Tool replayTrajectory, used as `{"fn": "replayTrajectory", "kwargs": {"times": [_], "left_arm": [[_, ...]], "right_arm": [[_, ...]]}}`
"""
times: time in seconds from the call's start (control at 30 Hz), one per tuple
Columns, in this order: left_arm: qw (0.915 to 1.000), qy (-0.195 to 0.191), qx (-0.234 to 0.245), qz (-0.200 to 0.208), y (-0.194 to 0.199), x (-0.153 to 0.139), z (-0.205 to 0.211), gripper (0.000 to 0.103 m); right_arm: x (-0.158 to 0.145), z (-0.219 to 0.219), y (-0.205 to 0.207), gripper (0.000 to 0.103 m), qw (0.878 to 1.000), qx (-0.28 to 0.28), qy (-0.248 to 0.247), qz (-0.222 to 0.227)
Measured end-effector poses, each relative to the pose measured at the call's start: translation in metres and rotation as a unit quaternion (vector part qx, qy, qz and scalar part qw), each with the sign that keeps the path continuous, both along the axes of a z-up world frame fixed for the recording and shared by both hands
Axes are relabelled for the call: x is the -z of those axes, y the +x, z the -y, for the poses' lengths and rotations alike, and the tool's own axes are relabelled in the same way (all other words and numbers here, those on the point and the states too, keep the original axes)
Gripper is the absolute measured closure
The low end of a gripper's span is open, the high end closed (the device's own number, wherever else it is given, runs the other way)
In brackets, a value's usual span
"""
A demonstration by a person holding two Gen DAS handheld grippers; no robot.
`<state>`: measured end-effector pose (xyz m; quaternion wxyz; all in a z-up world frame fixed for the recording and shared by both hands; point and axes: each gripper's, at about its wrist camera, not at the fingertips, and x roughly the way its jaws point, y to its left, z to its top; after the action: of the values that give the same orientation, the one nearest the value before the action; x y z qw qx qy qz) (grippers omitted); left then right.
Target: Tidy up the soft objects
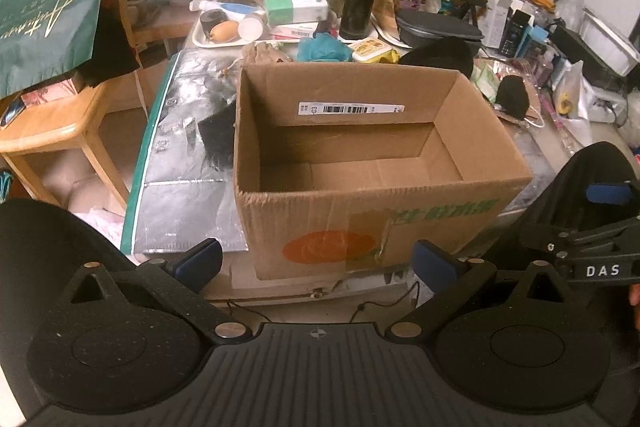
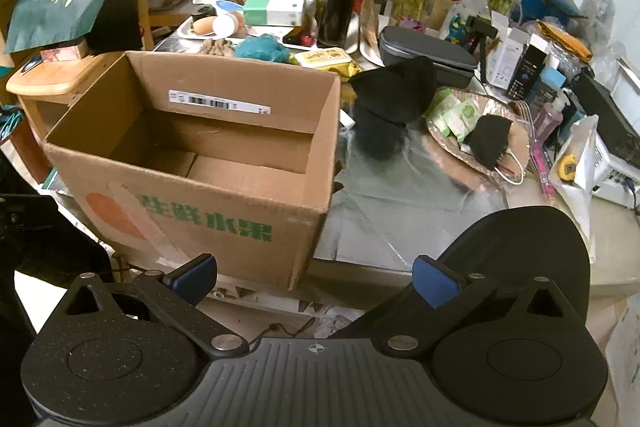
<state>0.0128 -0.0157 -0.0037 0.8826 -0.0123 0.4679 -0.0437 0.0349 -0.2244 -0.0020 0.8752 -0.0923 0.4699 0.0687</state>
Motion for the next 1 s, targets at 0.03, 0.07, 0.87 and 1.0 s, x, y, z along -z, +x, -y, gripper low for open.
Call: {"fn": "replayTrajectory", "kwargs": {"times": [0.03, 0.07, 0.87, 1.0], "left_arm": [[1.0, 0.002, 0.002, 0.0, 0.001, 0.0, 0.0, 0.0], [1.0, 0.002, 0.003, 0.0, 0.003, 0.0, 0.001, 0.0], [0.9996, 0.018, 0.014, -0.019, 0.041, 0.001, 0.006, 0.0], [0.9997, 0.012, 0.015, -0.012, 0.04, -0.001, 0.001, 0.0]], "right_arm": [[0.0, 0.001, 0.002, 0.0, 1.0, 0.002, -0.001, 0.0], [0.0, 0.002, 0.005, 0.0, 1.0, 0.003, -0.001, 0.001], [0.007, 0.004, 0.035, 0.0, 0.999, -0.022, 0.015, -0.037], [0.003, 0.006, 0.037, 0.0, 0.998, -0.029, 0.031, -0.036]]}}
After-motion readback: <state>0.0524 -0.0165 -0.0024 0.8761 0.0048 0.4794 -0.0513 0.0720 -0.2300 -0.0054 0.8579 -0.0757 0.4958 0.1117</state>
